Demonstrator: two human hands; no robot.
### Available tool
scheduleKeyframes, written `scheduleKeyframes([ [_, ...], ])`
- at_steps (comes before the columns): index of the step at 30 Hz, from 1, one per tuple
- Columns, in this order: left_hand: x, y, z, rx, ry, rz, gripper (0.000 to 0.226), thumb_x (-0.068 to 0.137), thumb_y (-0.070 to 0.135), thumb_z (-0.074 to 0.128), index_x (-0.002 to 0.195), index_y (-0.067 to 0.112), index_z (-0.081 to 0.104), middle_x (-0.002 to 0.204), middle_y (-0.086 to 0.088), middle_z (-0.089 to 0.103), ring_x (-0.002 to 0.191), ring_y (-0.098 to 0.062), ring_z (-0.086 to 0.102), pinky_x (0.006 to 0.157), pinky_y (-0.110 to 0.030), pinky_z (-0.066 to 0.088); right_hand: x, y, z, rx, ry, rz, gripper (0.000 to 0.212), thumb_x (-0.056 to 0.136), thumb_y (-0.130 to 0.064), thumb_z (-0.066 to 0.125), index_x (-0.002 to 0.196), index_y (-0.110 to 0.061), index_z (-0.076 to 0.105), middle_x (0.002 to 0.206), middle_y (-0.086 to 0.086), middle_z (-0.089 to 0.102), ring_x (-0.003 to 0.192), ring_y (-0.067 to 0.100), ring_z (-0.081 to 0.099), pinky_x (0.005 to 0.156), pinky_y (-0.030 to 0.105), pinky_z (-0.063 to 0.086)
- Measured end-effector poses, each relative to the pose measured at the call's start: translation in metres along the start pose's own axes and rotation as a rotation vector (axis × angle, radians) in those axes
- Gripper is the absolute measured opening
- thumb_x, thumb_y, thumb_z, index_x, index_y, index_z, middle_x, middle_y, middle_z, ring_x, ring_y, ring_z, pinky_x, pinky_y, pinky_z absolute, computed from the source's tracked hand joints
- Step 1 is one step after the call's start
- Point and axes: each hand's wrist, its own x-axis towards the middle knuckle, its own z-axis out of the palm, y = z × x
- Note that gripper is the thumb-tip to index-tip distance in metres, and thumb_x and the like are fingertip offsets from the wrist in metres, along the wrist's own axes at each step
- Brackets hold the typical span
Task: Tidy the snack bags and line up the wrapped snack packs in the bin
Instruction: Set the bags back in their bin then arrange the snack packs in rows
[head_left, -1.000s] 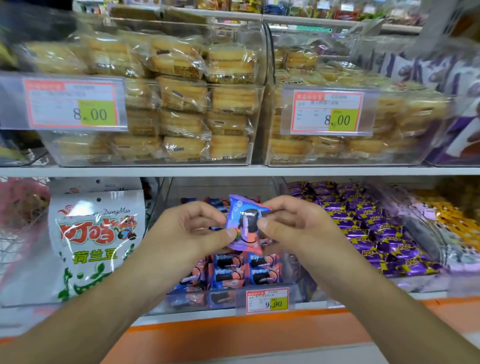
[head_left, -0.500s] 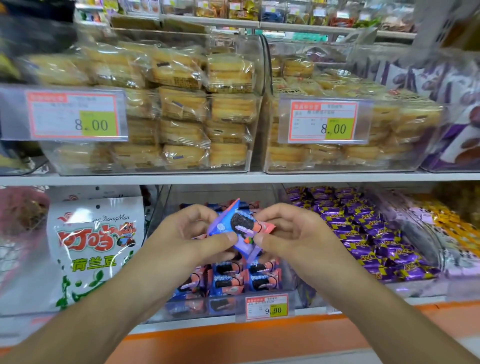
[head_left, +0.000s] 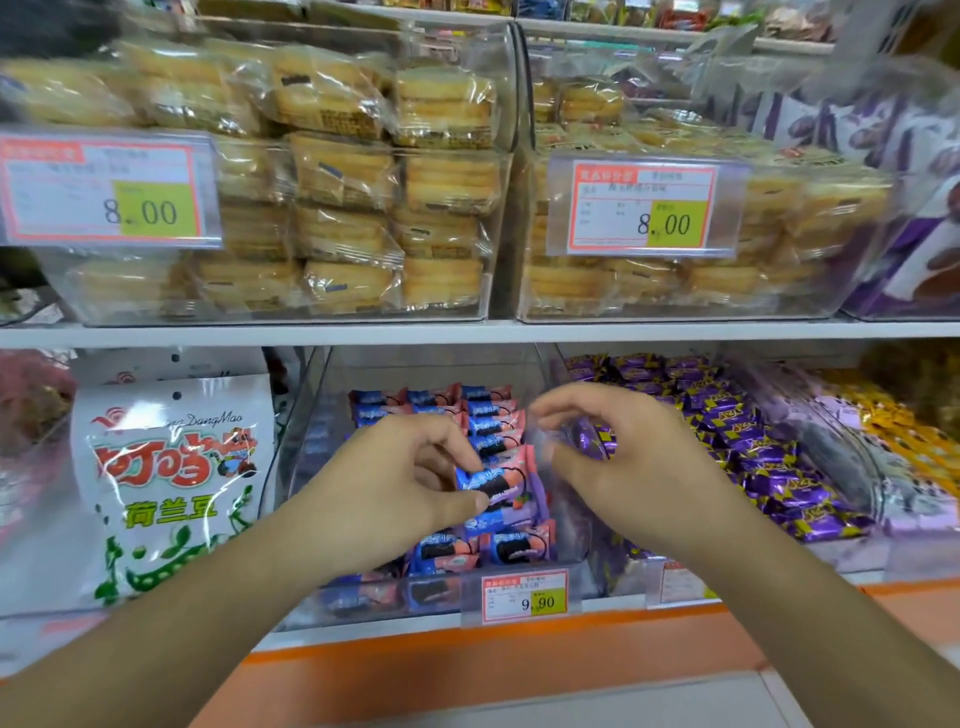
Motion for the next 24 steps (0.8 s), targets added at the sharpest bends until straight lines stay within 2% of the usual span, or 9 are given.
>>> scheduleKeyframes([
  [2,0.009,-0.003,0.011,0.059,-0.039,0.004,0.022,0.075,0.028,0.093,0.084,0.03,0.073,0.083,0.006,0.075,0.059,-0.005,0.066,0.064,-0.026,0.057,-0.001,0.004,-0.002,-0.027,0.04,0.006,0.025,0.091,-0.016,0.071,0.108,-0.035,0.072,0.102,-0.023,0.072,0.106,-0.011,0.062,0.086,-0.003,0.04],
  [5,0.021,-0.009,0.029,0.125,-0.116,0.014,0.022,0.071,0.028,0.095,0.084,0.028,0.077,0.08,0.011,0.077,0.062,-0.003,0.067,0.071,-0.032,0.061,-0.002,0.01,0.0,-0.074,0.036,0.021,0.023,0.091,-0.016,0.07,0.106,-0.033,0.073,0.103,-0.022,0.072,0.104,-0.007,0.061,0.083,-0.004,0.037],
  [11,0.034,-0.026,0.04,0.383,-0.209,0.08,0.023,0.074,0.04,0.091,0.095,0.037,0.082,0.086,0.017,0.077,0.077,0.002,0.068,0.07,-0.02,0.055,0.0,0.021,0.002,-0.093,0.052,0.032,0.023,0.09,-0.015,0.072,0.106,-0.032,0.075,0.103,-0.023,0.073,0.101,-0.008,0.062,0.081,-0.006,0.036],
  [15,0.041,-0.039,0.036,0.32,-0.301,0.08,0.02,0.08,0.043,0.086,0.1,0.041,0.081,0.097,0.015,0.08,0.091,-0.003,0.073,0.089,-0.032,0.059,0.0,0.023,0.004,-0.103,0.037,0.041,0.025,0.089,-0.014,0.071,0.107,-0.031,0.075,0.104,-0.023,0.073,0.101,-0.007,0.061,0.08,-0.007,0.036],
  [18,0.042,-0.043,0.037,0.324,-0.323,0.129,0.014,0.084,0.036,0.084,0.098,0.036,0.084,0.103,0.021,0.075,0.099,0.002,0.069,0.096,-0.032,0.056,0.001,0.023,0.005,-0.095,0.023,0.049,0.026,0.09,-0.014,0.07,0.106,-0.034,0.074,0.104,-0.024,0.072,0.099,-0.007,0.061,0.078,-0.007,0.036],
  [21,0.042,-0.044,0.042,0.357,-0.309,0.163,0.014,0.083,0.033,0.085,0.098,0.035,0.084,0.103,0.02,0.073,0.098,0.002,0.066,0.093,-0.032,0.056,0.002,0.023,0.007,-0.107,0.008,0.047,0.026,0.09,-0.015,0.069,0.106,-0.035,0.073,0.105,-0.024,0.071,0.102,-0.007,0.062,0.079,-0.006,0.038],
  [24,0.044,-0.044,0.042,0.355,-0.285,0.152,0.022,0.081,0.039,0.086,0.103,0.039,0.081,0.1,0.017,0.071,0.093,-0.003,0.065,0.087,-0.034,0.057,0.002,0.023,0.008,-0.112,0.01,0.047,0.025,0.09,-0.015,0.07,0.106,-0.034,0.074,0.105,-0.024,0.072,0.103,-0.007,0.062,0.08,-0.006,0.038],
])
